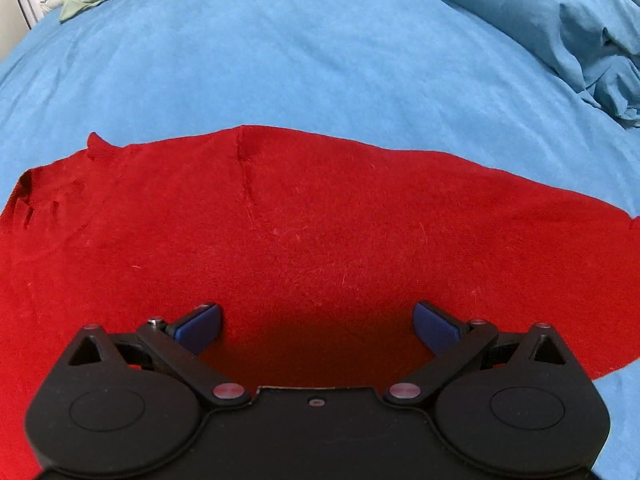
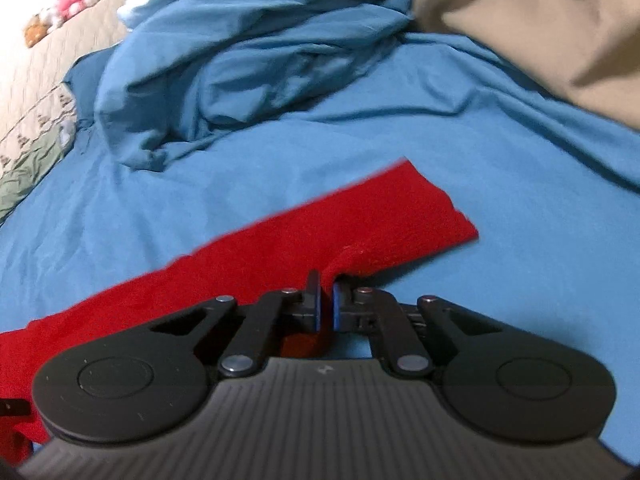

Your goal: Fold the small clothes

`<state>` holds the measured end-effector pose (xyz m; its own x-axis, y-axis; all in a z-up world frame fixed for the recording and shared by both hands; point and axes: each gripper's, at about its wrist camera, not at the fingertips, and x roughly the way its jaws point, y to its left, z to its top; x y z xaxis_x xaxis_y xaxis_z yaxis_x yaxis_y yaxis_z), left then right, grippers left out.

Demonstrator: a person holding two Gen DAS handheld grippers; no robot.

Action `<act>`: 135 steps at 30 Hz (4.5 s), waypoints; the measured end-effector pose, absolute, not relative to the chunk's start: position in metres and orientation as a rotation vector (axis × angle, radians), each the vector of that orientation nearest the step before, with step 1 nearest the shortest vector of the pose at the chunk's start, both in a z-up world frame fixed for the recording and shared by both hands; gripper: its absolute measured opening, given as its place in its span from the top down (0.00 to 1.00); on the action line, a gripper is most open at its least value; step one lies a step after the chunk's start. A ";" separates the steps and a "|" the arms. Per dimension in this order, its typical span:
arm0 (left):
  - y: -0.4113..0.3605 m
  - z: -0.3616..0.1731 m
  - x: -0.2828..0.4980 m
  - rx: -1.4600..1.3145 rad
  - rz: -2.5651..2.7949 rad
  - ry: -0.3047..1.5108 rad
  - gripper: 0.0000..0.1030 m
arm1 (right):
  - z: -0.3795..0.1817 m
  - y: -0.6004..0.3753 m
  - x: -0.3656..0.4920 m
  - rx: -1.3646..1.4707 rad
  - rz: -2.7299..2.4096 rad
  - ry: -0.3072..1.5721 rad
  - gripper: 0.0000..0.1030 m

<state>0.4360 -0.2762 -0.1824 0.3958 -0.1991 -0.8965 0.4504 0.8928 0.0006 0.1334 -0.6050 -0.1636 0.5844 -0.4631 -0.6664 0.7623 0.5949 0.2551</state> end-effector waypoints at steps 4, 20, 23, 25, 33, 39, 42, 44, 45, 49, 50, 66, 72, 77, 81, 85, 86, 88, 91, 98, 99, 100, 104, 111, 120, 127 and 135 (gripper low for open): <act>-0.258 -0.165 0.431 0.315 -0.374 1.035 0.00 | -0.124 -0.588 0.156 0.554 -0.652 0.558 0.80; -0.031 -0.130 0.425 0.194 -0.242 0.935 0.00 | -0.100 -0.275 0.341 0.326 0.201 0.640 0.81; -0.005 -0.141 0.420 0.195 -0.219 0.946 0.00 | -0.149 -0.238 0.345 0.280 0.232 0.736 0.80; 0.007 -0.144 0.419 0.197 -0.217 0.944 0.00 | -0.167 -0.225 0.340 0.251 0.232 0.760 0.77; -0.026 -0.137 0.409 0.200 -0.326 0.869 0.00 | -0.143 -0.250 0.301 0.226 0.213 0.680 0.04; -0.098 -0.130 0.397 0.289 -0.488 0.768 0.09 | -0.128 -0.306 0.266 0.154 0.058 0.690 0.03; -0.129 -0.142 0.403 0.317 -0.530 0.783 0.30 | -0.132 -0.334 0.244 0.184 0.001 0.706 0.03; -0.143 -0.153 0.410 0.332 -0.543 0.805 0.45 | -0.137 -0.350 0.229 0.213 -0.023 0.719 0.03; -0.144 -0.160 0.409 0.338 -0.548 0.816 0.50 | -0.140 -0.356 0.224 0.228 -0.032 0.724 0.03; -0.151 -0.171 0.420 0.348 -0.530 0.818 0.69 | -0.150 -0.376 0.207 0.278 -0.058 0.752 0.03; -0.147 -0.170 0.423 0.311 -0.515 0.816 0.80 | -0.152 -0.379 0.206 0.283 -0.063 0.758 0.03; -0.062 -0.185 0.435 -0.155 -0.411 0.845 0.84 | -0.172 -0.369 0.205 0.226 -0.084 0.782 0.00; -0.055 -0.148 0.427 -0.167 -0.359 0.688 0.96 | -0.175 -0.350 0.210 0.127 -0.107 0.782 0.00; -0.001 -0.124 0.410 -0.194 -0.170 0.519 0.96 | -0.177 -0.342 0.226 0.161 -0.144 0.767 0.00; 0.038 -0.137 0.405 -0.212 -0.099 0.524 0.96 | -0.181 -0.331 0.242 0.137 -0.171 0.770 0.00; 0.052 -0.152 0.400 -0.222 -0.095 0.560 0.96 | -0.182 -0.325 0.254 0.090 -0.191 0.767 0.00; 0.053 -0.155 0.397 -0.219 -0.098 0.560 0.96 | -0.181 -0.326 0.256 0.076 -0.207 0.767 0.00; 0.057 -0.158 0.391 -0.214 -0.101 0.561 0.96 | -0.181 -0.330 0.259 0.046 -0.247 0.781 0.00; 0.068 -0.165 0.380 -0.227 -0.111 0.600 0.94 | -0.180 -0.343 0.252 0.006 -0.280 0.800 0.00; 0.094 -0.171 0.343 -0.140 -0.047 0.665 0.75 | -0.167 -0.349 0.234 -0.038 -0.211 0.831 0.00; 0.096 -0.165 0.337 -0.116 -0.032 0.648 0.73 | -0.160 -0.343 0.229 -0.059 -0.182 0.809 0.00; 0.096 -0.159 0.333 -0.098 -0.027 0.628 0.64 | -0.151 -0.337 0.225 -0.064 -0.136 0.778 0.00; 0.086 -0.144 0.337 -0.102 -0.083 0.603 0.46 | -0.134 -0.305 0.237 0.032 0.050 0.715 0.00; 0.051 -0.156 0.362 -0.065 -0.180 0.641 0.46 | -0.180 -0.295 0.269 0.191 0.044 0.795 0.00; 0.048 -0.186 0.369 0.025 -0.230 0.729 0.44 | -0.152 -0.311 0.271 0.211 0.099 0.639 0.00; 0.056 -0.184 0.369 0.009 -0.233 0.758 0.43 | -0.172 -0.314 0.360 0.253 0.026 0.692 0.00; 0.056 -0.175 0.369 0.011 -0.228 0.748 0.43 | -0.173 -0.326 0.366 0.261 -0.037 0.696 0.00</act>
<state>0.3694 0.0557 -0.1752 0.7094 -0.2016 -0.6754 0.2096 0.9752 -0.0708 0.3664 -0.3264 -0.1725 0.7680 0.0533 -0.6383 0.1202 0.9668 0.2255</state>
